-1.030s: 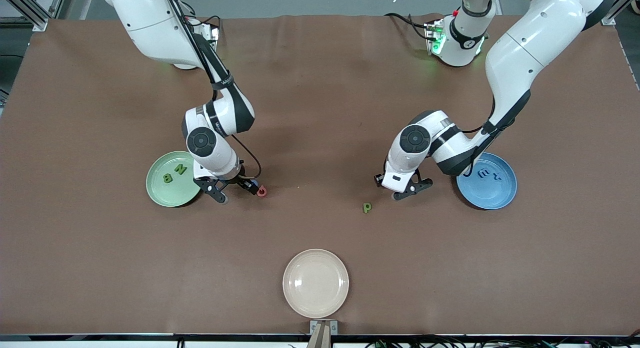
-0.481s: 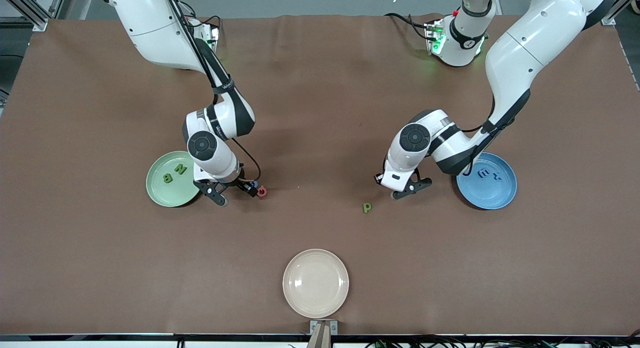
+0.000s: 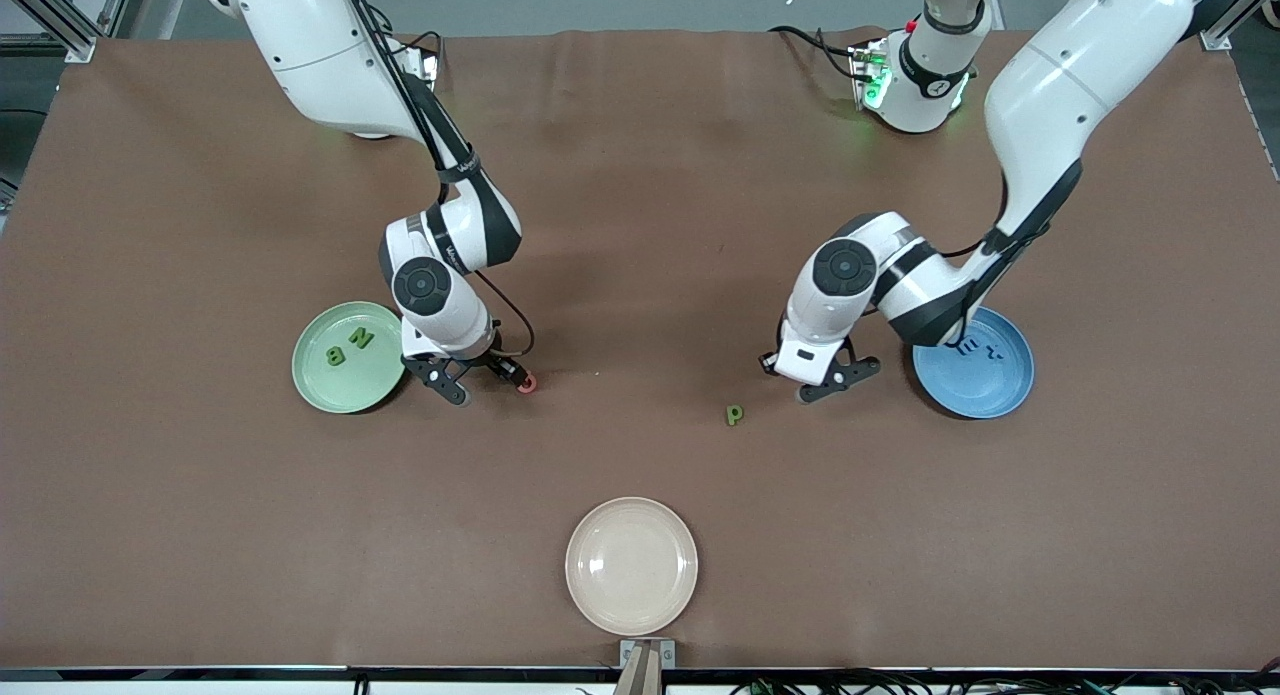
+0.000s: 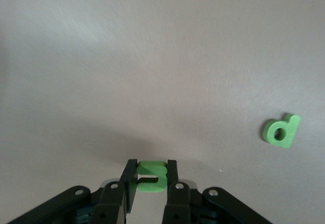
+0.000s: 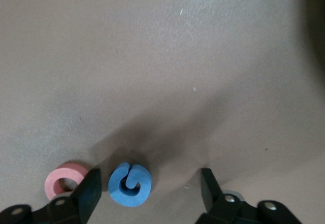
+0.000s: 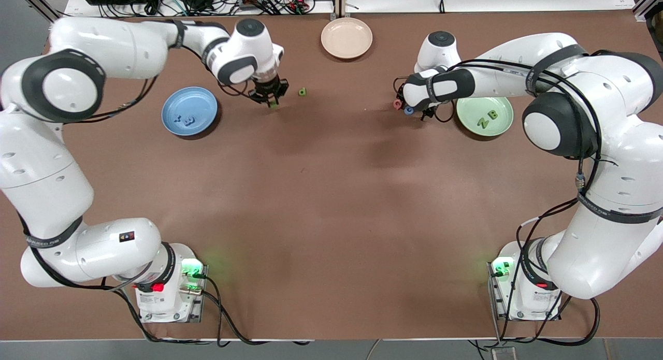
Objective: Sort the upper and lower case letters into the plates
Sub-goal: 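Grasp the u with the left gripper while the right gripper grasps the C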
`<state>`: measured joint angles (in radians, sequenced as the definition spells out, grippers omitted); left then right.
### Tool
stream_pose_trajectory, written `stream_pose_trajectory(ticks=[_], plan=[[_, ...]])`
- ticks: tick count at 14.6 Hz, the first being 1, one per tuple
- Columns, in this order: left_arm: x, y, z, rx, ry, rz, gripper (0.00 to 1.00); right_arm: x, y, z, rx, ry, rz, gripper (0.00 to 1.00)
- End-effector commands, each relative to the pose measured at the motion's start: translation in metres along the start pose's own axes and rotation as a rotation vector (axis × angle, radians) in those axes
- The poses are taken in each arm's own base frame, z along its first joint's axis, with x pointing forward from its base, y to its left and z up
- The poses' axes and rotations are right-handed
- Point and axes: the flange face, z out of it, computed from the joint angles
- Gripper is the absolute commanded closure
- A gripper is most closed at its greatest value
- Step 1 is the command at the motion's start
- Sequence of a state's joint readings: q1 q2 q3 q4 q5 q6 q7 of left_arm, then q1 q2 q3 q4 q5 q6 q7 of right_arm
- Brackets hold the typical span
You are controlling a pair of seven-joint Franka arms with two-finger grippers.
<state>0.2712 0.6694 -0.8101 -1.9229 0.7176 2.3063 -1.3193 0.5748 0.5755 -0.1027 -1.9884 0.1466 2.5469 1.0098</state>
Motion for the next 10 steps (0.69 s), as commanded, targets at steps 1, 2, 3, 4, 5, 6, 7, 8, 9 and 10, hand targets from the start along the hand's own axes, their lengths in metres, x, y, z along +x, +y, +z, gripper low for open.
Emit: stream_pose_trajectory(ticks=[1, 2, 3, 4, 5, 6, 7, 8, 9, 10], plan=[[0.027, -0.045, -0.036, 0.031, -0.019, 0.081, 0.85, -0.003, -0.003, 0.001, -0.006, 0.002, 0.011, 0.21], [0.037, -0.068, -0.043, 0.034, -0.039, 0.123, 0.85, -0.003, -0.003, 0.002, -0.007, 0.001, 0.011, 0.29], [0.045, -0.090, -0.050, 0.029, -0.054, 0.160, 0.85, -0.003, -0.003, 0.002, -0.008, 0.000, 0.011, 0.36], [0.051, -0.114, -0.051, 0.027, -0.073, 0.189, 0.85, -0.002, -0.002, 0.002, -0.008, 0.000, 0.011, 0.47], [0.056, -0.139, -0.046, 0.033, -0.085, 0.232, 0.85, -0.003, -0.002, 0.002, -0.010, -0.001, 0.009, 0.59], [0.062, -0.163, -0.041, 0.037, -0.098, 0.258, 0.85, -0.003, -0.002, 0.002, -0.010, -0.001, 0.011, 0.74], [0.067, -0.189, -0.033, 0.051, -0.103, 0.301, 0.85, -0.002, -0.002, 0.001, -0.009, -0.001, 0.012, 0.91], [0.070, -0.207, -0.025, 0.067, -0.094, 0.327, 0.85, -0.001, -0.002, 0.001, -0.008, -0.001, 0.014, 0.97], [0.074, -0.223, -0.019, 0.071, -0.086, 0.334, 0.85, 0.003, 0.000, 0.000, -0.009, -0.001, 0.015, 1.00], [0.073, -0.227, -0.015, 0.067, -0.074, 0.356, 0.85, 0.006, 0.001, -0.005, -0.009, -0.003, 0.016, 1.00]])
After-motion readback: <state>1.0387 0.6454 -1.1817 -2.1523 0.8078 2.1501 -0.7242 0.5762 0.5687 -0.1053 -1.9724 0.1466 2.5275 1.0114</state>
